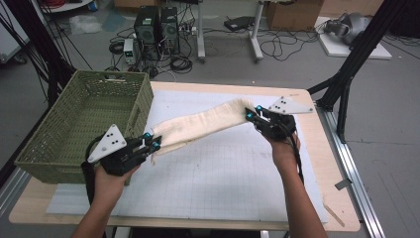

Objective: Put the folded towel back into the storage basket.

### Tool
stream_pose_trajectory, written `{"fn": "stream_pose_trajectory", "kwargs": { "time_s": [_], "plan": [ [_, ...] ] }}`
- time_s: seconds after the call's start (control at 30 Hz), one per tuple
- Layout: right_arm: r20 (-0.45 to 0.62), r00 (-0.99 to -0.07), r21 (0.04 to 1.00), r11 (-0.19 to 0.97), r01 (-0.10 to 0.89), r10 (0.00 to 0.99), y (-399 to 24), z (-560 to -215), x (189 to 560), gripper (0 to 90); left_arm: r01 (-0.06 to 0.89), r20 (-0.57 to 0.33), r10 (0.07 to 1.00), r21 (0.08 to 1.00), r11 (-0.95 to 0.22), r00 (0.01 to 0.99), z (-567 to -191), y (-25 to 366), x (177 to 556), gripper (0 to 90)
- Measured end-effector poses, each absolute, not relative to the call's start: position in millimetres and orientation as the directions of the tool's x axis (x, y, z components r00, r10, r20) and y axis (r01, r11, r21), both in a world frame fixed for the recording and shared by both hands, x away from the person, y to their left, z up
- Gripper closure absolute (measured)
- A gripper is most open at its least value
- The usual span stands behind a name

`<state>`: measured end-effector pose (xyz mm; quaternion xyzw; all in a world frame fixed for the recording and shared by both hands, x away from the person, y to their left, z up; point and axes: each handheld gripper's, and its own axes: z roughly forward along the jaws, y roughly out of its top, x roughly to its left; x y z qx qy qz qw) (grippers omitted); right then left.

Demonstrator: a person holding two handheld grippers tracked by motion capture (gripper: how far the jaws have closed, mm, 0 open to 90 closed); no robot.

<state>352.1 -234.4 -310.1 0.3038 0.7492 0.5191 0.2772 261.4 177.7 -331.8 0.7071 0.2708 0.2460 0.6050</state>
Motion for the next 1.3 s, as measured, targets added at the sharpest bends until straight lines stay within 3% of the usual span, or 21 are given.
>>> {"fn": "stream_pose_trajectory", "kwargs": {
  "time_s": [0.63,1.3],
  "plan": [
    [-0.155,-0.704,0.94,0.321,0.11,0.694,-161,-277,401,80.6,0.069,0.034,0.77,0.992,-0.101,0.638,-322,217,249,82.7],
    [-0.137,-0.748,0.944,0.314,0.1,0.65,-72,-254,444,80.6,0.076,0.008,0.834,0.995,-0.059,0.551,-321,255,234,82.7]
  ]
}}
